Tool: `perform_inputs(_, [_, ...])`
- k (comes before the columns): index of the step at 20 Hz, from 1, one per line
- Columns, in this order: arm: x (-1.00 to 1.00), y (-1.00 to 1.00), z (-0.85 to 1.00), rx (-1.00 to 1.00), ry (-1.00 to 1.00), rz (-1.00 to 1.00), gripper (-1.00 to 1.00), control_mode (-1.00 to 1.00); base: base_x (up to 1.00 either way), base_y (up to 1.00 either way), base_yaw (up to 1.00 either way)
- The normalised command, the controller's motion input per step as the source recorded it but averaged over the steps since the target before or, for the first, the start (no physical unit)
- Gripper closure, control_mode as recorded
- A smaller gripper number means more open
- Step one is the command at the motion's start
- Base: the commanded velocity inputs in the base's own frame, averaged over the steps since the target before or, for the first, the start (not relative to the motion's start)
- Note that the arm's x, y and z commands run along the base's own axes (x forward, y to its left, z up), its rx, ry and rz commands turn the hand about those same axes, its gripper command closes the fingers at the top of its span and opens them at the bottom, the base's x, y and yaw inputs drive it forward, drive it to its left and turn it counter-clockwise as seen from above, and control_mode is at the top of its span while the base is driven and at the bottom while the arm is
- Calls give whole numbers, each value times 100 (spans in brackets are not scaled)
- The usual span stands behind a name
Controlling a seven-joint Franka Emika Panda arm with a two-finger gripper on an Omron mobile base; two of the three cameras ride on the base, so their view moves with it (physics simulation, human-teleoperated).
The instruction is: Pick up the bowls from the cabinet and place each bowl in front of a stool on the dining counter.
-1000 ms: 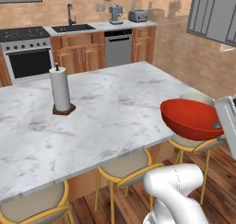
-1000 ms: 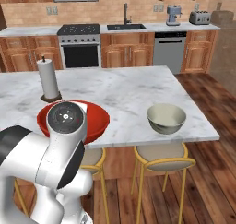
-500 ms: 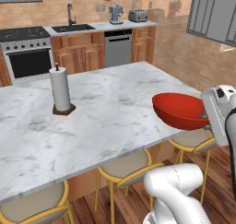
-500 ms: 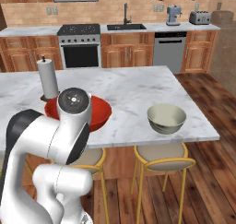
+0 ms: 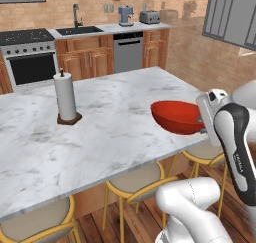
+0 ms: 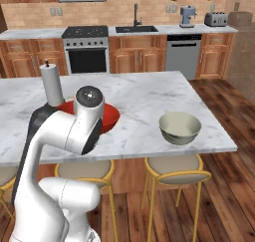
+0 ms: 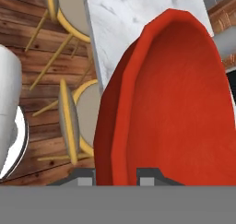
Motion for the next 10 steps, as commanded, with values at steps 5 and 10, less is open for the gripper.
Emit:
perform_inputs(5, [90, 31, -56, 0, 14, 8, 100, -100, 0, 0, 0])
perform_inputs(10, [95, 41, -81, 0, 5, 11, 100, -100, 0, 0, 0])
